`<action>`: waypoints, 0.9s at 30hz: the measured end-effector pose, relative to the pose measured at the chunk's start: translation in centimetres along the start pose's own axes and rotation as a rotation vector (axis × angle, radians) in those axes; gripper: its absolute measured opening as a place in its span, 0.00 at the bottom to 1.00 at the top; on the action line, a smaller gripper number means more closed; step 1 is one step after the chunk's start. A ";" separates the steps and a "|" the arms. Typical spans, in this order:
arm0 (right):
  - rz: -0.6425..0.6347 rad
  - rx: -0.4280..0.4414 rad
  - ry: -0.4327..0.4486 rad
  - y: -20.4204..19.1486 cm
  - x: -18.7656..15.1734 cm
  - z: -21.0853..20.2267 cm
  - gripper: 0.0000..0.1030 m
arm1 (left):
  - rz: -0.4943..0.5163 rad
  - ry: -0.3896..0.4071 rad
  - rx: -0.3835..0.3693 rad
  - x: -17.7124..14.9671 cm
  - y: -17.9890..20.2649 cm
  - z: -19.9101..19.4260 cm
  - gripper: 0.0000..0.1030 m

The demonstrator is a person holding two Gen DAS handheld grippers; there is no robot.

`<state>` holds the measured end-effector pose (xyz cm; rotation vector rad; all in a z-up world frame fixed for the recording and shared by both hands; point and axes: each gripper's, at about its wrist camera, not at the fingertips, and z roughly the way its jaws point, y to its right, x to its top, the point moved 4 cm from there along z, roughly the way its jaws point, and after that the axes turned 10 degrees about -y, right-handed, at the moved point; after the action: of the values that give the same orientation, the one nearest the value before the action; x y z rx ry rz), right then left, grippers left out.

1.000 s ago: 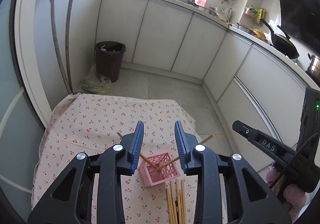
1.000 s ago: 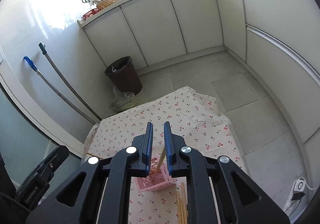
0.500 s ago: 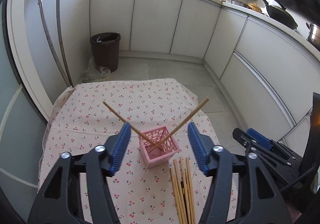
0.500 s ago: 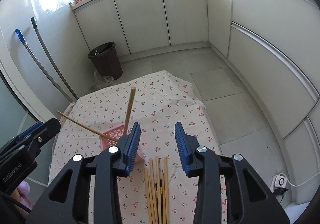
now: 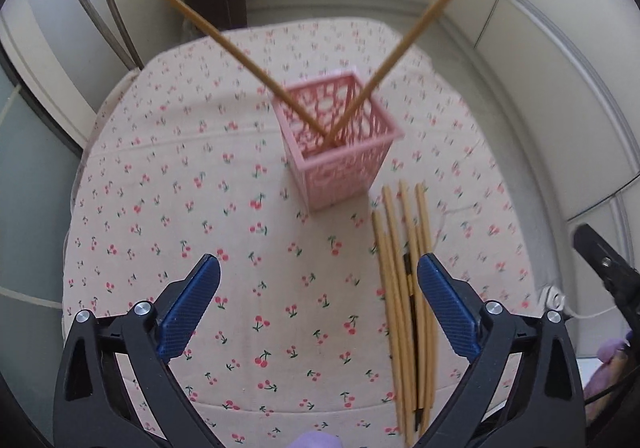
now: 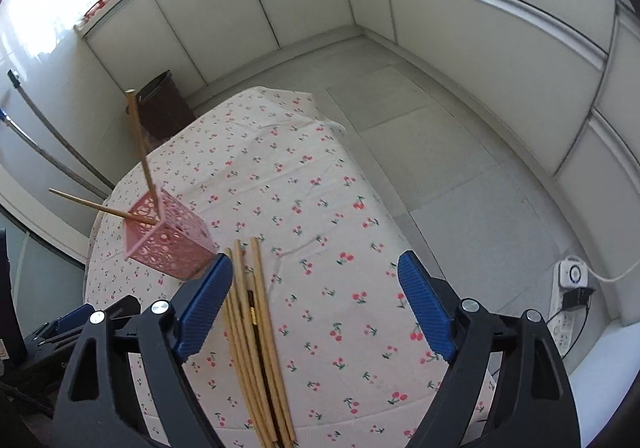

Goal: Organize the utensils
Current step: 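Lower the left gripper to the chopstick row and grasp another chopstick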

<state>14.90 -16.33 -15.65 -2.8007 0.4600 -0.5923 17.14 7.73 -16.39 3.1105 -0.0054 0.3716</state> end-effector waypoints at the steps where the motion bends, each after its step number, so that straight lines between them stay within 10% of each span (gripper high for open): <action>1: 0.006 -0.004 -0.010 0.9 -0.5 0.4 0.82 | 0.001 -0.028 0.012 -0.2 0.1 1.0 0.92; 8: 0.066 0.024 -0.080 6.4 -4.1 3.5 0.82 | -0.088 -0.180 -0.064 -0.4 0.8 5.8 0.92; 15: 0.037 0.076 -0.054 7.3 -5.8 4.1 0.82 | -0.248 -0.154 -0.023 0.2 0.1 8.0 0.92; 27: 0.114 0.130 -0.093 8.9 -5.6 5.1 0.82 | -0.307 -0.096 0.063 2.0 3.4 9.9 0.57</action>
<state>9.97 -21.69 -24.80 -2.6451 0.5378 -0.4488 21.44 4.22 -25.50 3.1143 0.4844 0.2174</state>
